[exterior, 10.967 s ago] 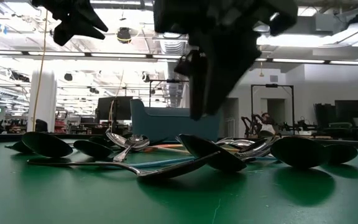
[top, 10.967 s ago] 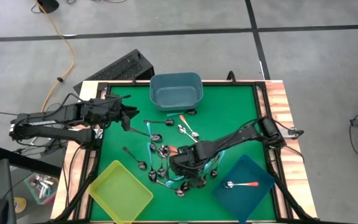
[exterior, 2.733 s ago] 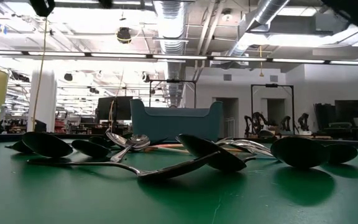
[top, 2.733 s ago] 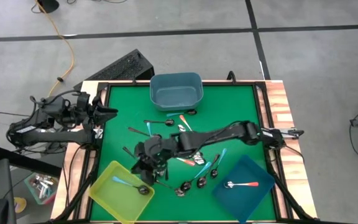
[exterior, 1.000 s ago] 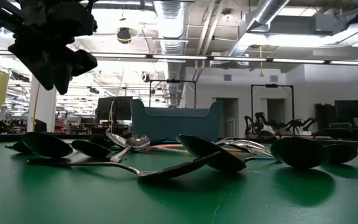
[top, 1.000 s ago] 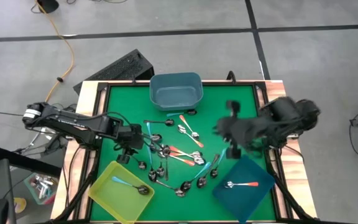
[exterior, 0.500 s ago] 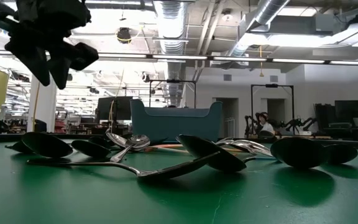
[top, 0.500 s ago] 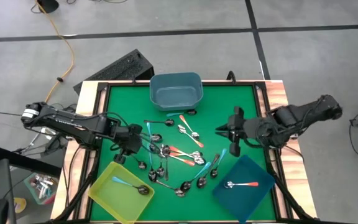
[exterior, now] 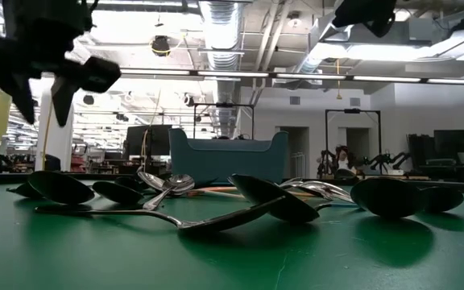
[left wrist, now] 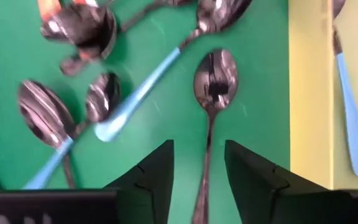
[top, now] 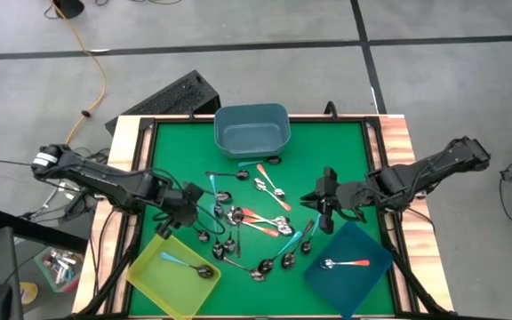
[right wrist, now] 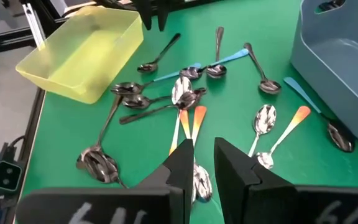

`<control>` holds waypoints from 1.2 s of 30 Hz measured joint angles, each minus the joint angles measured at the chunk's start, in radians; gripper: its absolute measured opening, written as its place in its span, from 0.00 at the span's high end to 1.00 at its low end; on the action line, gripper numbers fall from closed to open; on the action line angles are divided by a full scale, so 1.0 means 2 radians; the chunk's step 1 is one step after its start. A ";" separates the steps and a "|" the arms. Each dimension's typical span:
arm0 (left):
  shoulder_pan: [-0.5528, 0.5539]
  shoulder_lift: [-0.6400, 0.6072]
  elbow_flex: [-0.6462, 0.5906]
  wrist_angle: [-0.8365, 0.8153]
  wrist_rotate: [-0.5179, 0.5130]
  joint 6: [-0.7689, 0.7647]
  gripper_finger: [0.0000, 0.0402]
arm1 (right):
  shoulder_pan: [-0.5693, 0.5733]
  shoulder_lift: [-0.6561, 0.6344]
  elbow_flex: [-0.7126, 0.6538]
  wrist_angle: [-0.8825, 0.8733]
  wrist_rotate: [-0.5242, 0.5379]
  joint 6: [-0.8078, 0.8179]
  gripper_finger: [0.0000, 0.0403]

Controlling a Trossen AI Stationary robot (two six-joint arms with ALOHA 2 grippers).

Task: Sort silverware by color (type)
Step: Put the black spoon into the light blue bin

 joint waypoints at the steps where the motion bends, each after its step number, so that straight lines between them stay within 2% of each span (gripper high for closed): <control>1: -0.001 0.003 -0.005 0.000 -0.002 -0.005 0.64 | 0.000 0.000 0.000 -0.001 0.000 0.000 0.82; 7: -0.008 0.024 -0.021 0.012 -0.024 0.009 0.58 | 0.000 0.000 0.000 0.000 0.000 -0.008 0.82; 23: -0.009 0.155 -0.021 0.042 -0.021 0.052 0.58 | 0.002 0.000 0.000 0.002 0.001 0.000 0.82; 28: -0.009 0.171 -0.018 0.041 -0.020 0.058 0.58 | 0.002 0.000 0.000 0.008 0.001 0.000 0.82; 32: -0.008 0.168 -0.019 0.043 -0.022 0.066 0.64 | 0.001 0.000 0.000 0.009 0.001 0.000 0.82; 36: -0.008 0.168 -0.019 0.044 -0.022 0.066 0.78 | 0.001 0.000 0.000 0.009 0.001 0.000 0.82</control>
